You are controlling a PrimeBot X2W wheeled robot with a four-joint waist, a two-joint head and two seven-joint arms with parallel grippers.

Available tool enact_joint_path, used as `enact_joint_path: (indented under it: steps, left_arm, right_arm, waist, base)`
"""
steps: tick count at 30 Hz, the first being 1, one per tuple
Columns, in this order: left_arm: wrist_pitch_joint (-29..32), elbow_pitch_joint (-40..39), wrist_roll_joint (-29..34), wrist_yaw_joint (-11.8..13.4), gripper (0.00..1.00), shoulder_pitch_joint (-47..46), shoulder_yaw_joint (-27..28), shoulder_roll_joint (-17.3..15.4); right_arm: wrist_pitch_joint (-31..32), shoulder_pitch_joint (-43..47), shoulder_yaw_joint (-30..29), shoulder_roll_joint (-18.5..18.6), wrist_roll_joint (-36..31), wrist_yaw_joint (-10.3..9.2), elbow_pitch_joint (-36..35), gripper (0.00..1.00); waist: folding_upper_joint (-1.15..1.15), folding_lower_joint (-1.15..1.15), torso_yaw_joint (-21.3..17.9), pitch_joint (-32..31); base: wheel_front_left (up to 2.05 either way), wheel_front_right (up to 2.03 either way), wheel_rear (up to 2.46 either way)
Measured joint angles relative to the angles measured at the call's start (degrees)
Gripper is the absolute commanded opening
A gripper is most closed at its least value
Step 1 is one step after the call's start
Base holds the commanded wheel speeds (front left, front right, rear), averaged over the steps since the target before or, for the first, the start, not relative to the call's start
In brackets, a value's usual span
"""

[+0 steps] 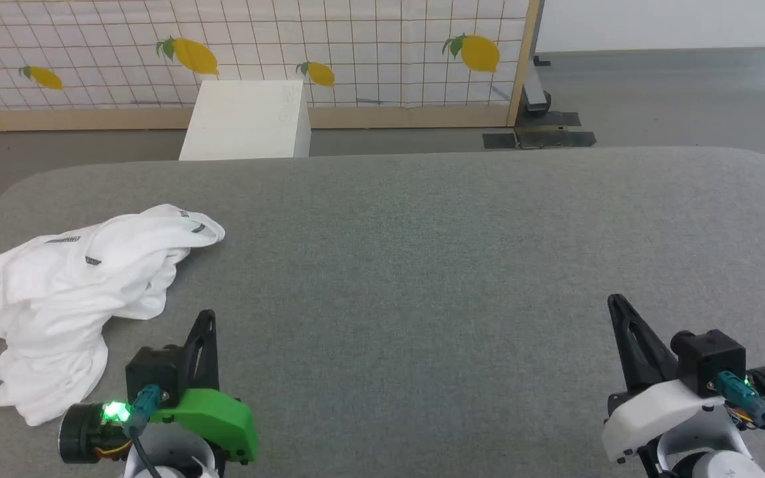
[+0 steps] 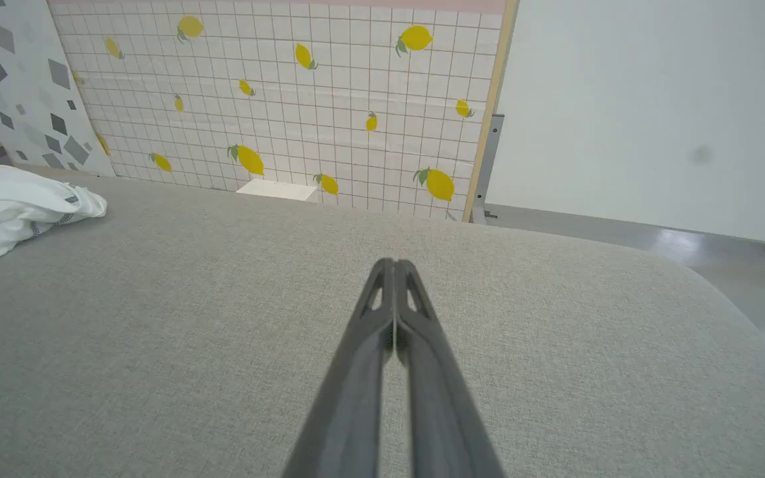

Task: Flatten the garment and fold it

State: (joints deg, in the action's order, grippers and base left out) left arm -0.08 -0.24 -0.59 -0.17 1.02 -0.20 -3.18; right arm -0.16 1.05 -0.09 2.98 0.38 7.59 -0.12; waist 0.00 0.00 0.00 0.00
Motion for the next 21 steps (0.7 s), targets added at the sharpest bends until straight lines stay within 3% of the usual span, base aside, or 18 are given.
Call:
enact_joint_path:
  steps: [21]
  left_arm:
    - [0.0,0.0,0.0,0.0,0.00,0.0,0.0,0.0]
  right_arm:
    - [0.0,0.0,0.0,0.0,0.0,0.00,0.0,0.00]
  waist:
    - [0.00,0.00,0.0,0.0]
  base:
    - [0.00,0.00,0.00]
